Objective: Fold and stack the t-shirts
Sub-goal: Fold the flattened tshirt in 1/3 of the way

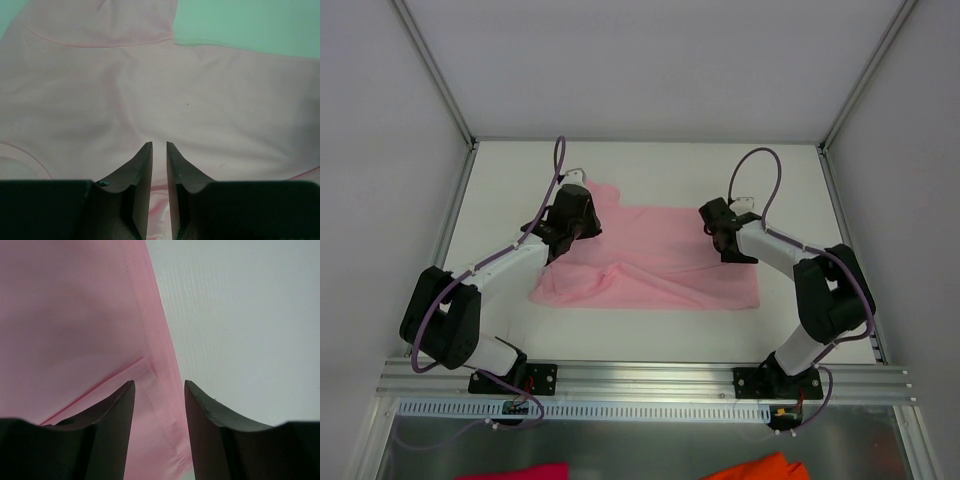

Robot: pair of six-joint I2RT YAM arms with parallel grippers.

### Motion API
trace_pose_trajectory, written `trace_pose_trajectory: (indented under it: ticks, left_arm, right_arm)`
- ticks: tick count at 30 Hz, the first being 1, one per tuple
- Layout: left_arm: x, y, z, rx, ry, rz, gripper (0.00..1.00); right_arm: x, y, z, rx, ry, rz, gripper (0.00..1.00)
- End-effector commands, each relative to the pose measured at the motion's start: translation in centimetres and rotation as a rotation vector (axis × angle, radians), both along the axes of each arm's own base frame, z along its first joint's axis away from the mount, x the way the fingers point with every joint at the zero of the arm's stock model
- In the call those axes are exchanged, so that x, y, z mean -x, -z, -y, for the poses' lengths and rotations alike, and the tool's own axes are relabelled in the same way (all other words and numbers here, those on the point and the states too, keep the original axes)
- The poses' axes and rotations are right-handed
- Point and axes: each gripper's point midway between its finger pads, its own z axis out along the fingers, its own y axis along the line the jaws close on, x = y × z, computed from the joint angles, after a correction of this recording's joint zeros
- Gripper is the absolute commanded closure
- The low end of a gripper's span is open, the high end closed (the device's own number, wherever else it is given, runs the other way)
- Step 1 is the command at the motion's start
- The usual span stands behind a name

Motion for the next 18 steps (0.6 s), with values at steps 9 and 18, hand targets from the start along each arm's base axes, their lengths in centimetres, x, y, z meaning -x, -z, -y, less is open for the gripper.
trace_pose_trajectory:
  ticks: [9, 18]
  left_arm:
    - [-0.2, -1.1, -0.3, 0.006, 0.002, 0.029, 0.82]
    - [-0.1, -0.9, -0.5, -0.003, -0.005, 0.026, 0.82]
  right_arm:
    - [-1.0, 0.5, -0.2, 0.001, 0.025, -0.005, 0.51]
    - [-0.9, 2.6, -1.1, -0.058, 0.014, -0.067, 0.51]
